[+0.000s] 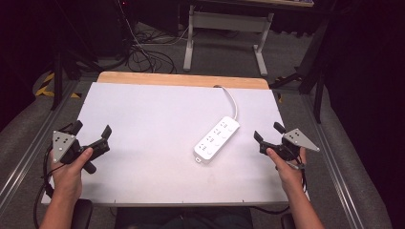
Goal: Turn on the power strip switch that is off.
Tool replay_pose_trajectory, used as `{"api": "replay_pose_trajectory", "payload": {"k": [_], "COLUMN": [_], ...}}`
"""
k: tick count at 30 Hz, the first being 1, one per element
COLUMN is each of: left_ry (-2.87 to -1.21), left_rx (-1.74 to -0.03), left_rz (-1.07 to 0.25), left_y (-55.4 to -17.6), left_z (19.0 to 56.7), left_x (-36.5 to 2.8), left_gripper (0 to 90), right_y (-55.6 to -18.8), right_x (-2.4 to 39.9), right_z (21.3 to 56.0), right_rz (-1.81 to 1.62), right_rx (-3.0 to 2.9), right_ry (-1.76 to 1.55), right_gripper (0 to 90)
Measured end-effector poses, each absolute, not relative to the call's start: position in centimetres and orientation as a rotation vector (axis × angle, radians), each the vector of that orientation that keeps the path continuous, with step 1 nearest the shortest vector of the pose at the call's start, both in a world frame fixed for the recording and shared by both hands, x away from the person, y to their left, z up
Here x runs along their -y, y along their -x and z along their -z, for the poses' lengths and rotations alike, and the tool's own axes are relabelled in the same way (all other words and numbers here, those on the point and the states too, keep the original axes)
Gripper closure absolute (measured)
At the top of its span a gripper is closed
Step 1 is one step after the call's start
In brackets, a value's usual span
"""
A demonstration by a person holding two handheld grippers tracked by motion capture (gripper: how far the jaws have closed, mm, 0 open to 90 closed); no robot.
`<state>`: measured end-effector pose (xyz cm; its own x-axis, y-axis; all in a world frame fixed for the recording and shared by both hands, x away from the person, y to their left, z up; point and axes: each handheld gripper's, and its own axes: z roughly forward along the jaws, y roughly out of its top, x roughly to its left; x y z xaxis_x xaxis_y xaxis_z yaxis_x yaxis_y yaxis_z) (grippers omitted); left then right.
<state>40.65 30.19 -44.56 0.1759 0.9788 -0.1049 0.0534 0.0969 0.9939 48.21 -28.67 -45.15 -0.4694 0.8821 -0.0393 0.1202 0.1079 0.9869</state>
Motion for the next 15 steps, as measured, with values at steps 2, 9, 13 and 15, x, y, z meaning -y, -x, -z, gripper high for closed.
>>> {"api": "replay_pose_trajectory", "payload": {"k": [2,9,13,15], "left_ry": [-1.247,-1.250,-1.251,-1.250], "left_rx": [-1.153,-1.152,-1.152,-1.153], "left_rz": [-0.983,-0.978,-0.979,-0.978], "left_y": [-40.62,-40.64,-40.65,-40.64], "left_z": [44.58,44.58,44.59,44.59], "left_x": [-30.20,-30.19,-30.19,-30.22], "left_gripper": [3.5,3.7,3.7,3.7], "right_y": [-48.24,-48.27,-48.17,-48.15], "right_x": [28.83,28.82,28.82,28.85], "right_z": [45.07,45.07,44.94,44.91], "right_rz": [-1.430,-1.423,-1.420,-1.416], "right_rx": [-1.693,-1.691,-1.683,-1.684], "right_ry": [-1.005,-1.013,-0.996,-0.992], "right_gripper": [10.5,14.6,25.8,27.7]}}
